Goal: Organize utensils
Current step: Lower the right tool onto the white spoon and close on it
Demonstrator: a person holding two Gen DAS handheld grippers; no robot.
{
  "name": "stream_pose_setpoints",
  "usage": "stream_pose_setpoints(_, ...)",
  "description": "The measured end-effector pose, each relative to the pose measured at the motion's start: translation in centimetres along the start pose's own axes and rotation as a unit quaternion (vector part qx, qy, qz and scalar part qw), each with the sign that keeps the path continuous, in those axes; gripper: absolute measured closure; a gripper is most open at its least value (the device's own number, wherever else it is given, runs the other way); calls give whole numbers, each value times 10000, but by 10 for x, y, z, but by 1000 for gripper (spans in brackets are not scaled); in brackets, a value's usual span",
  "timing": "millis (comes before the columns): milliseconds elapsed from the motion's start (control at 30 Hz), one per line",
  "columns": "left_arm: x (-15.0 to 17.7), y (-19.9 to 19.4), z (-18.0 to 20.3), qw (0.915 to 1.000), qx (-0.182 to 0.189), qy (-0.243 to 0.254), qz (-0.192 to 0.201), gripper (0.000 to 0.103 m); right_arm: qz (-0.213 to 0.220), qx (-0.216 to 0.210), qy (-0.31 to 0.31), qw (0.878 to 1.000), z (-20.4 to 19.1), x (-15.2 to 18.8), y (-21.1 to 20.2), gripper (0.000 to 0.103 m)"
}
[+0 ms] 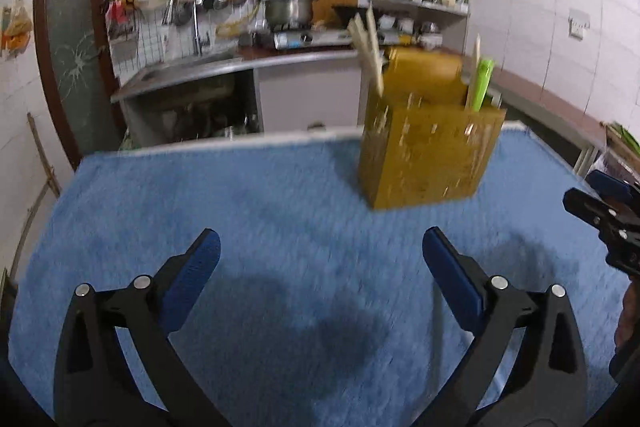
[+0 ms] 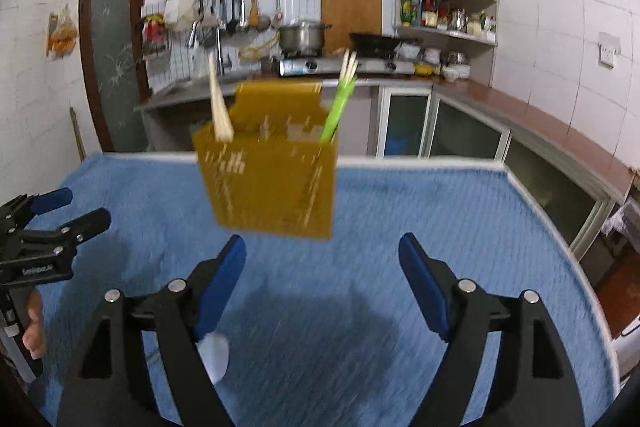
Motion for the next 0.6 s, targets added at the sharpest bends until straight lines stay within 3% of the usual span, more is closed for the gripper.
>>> stream_pose_setpoints(233, 37, 10, -16, 9990, -70, 34, -443, 5, -588, -33, 189, 9981, -19, 55, 12, 26)
stream_pose_setpoints(533, 51, 22, -31, 9969, 42, -222, -752, 5, -1226, -104, 11, 9924, -58, 99, 19, 26)
stream_pose_setpoints(600, 54, 24, -33, 9966, 37, -211, -799, 5, -1352, -59, -83, 9908, -64, 107, 21, 31)
Point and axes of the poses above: each gripper's, at about its wrist camera, not at the fingertips, and y roughly the way its jaws point, z to its right, x to its underside, the point moved 10 cm from there along y, roughly the way its jaws point, and after that the axes turned 3 degrees about y, right-handed, at the moved point
